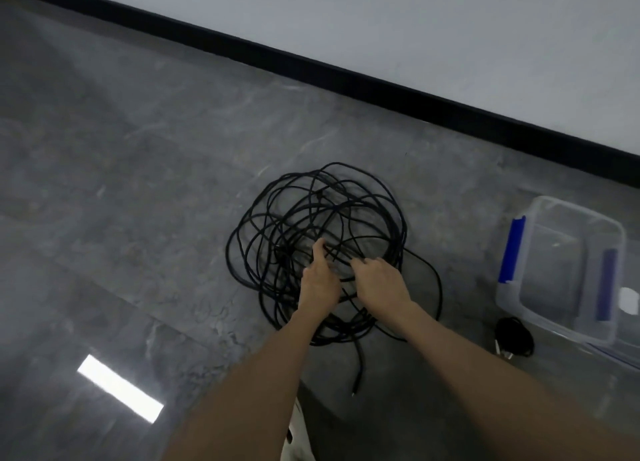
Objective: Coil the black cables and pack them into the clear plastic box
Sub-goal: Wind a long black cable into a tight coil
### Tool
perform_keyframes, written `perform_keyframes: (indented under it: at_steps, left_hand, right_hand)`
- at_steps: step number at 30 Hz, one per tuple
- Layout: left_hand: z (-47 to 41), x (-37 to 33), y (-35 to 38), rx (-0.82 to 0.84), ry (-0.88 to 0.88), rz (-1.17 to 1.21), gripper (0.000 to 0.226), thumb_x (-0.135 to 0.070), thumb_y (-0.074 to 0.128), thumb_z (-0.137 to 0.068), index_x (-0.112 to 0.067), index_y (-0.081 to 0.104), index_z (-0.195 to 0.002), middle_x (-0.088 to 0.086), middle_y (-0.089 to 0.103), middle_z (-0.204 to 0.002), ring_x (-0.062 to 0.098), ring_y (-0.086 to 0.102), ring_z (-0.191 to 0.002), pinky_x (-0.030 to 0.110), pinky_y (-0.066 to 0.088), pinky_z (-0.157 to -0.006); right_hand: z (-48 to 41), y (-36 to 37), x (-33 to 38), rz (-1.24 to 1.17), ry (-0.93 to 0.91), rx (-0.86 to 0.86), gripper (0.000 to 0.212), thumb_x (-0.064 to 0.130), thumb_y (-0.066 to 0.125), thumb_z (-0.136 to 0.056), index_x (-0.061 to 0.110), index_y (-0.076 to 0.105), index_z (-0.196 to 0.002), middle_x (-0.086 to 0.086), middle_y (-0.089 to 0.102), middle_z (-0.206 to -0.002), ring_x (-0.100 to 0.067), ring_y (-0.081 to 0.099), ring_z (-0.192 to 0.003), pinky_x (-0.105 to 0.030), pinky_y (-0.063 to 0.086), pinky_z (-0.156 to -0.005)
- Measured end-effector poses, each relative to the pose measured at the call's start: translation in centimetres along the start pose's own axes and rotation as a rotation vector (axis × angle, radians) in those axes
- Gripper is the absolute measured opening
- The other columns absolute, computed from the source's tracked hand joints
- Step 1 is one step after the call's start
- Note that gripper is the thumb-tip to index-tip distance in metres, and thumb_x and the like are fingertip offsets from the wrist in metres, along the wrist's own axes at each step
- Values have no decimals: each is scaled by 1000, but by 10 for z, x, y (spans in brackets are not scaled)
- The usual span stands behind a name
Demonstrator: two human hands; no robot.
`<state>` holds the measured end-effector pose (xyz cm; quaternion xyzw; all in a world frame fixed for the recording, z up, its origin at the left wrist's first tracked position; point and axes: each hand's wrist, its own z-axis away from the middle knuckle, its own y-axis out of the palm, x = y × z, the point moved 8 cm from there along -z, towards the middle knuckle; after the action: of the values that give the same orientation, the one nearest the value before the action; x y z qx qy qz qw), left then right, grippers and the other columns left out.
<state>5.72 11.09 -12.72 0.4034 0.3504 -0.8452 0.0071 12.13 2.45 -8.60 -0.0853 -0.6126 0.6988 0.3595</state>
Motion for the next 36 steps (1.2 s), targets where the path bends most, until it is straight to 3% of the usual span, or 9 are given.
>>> perform_keyframes:
  at_steps: [8, 13, 18, 20, 23, 28, 30, 33, 36]
  left_hand:
    - [5, -71, -33, -94, 132, 53, 81, 0, 49, -92, -29, 5, -154, 0, 55, -103, 18, 60, -80, 28, 49, -68]
    - [0, -85, -65, -106, 128, -110, 71, -9, 51, -92, -24, 16, -152, 10, 32, -141, 27, 55, -100, 33, 47, -76]
    - [-2, -81, -97, -187, 54, -442, 74, -12, 59, -89, -20, 17, -150, 15, 13, -154, 37, 28, -133, 43, 38, -103]
    - [-5, -73, -108, -189, -1, -554, 72, -21, 59, -90, -16, 18, -150, 16, 22, -152, 37, 24, -135, 45, 31, -107]
    - [-12, -61, -104, -71, -6, -633, 45, -29, 47, -98, -9, 39, -136, 16, 49, -135, 36, 36, -128, 44, 34, -102]
    - [-7, -82, -100, -46, 72, -138, 27, -18, 43, -101, -3, 64, -92, 16, 64, -84, 35, 64, -85, 40, 52, -73]
    - [-5, -101, -104, -49, 60, -42, 28, -20, 43, -102, -6, 66, -93, 9, 63, -78, 27, 61, -75, 35, 50, -69]
    - [5, -139, -103, 82, 59, 196, 30, -22, 42, -104, -12, 63, -86, -1, 53, -66, 15, 49, -60, 25, 40, -53]
    - [24, -173, -102, 226, -86, 585, 30, -23, 37, -106, -12, 55, -84, -2, 44, -62, 5, 35, -40, 16, 27, -35]
  right_hand:
    - [9, -84, -22, -214, 100, -256, 11, 11, 46, -98, 9, 54, -92, -2, 55, -63, -13, 47, -47, -20, 27, -40]
    - [25, -143, -32, -390, 24, -307, 20, 7, 46, -98, 15, 57, -83, -1, 62, -69, -13, 58, -58, -31, 48, -55]
    - [44, -174, -30, -448, -13, -326, 22, -1, 46, -94, 8, 64, -85, 2, 65, -73, -2, 62, -67, -14, 46, -63]
    - [49, -185, -31, -464, -29, -349, 23, -4, 47, -93, 9, 65, -86, 8, 63, -72, 7, 60, -68, -4, 41, -61]
    - [54, -192, -34, -485, -34, -357, 23, -2, 49, -94, 14, 65, -90, 16, 62, -74, -2, 64, -66, -14, 49, -60]
    - [47, -176, -41, -473, 47, -272, 18, 3, 50, -96, 8, 66, -103, 5, 67, -81, 1, 61, -64, -10, 49, -62]
    - [41, -156, -42, -486, 93, -124, 25, 4, 50, -96, 5, 62, -118, -6, 71, -102, -2, 65, -80, -6, 47, -71]
    - [39, -135, -37, -625, 155, 90, 52, 1, 49, -96, 13, 39, -145, -7, 54, -137, -15, 51, -126, -19, 40, -102]
    - [45, -144, -27, -714, 124, 132, 63, 3, 56, -92, 17, 31, -148, -5, 46, -145, -17, 43, -135, -22, 36, -105]
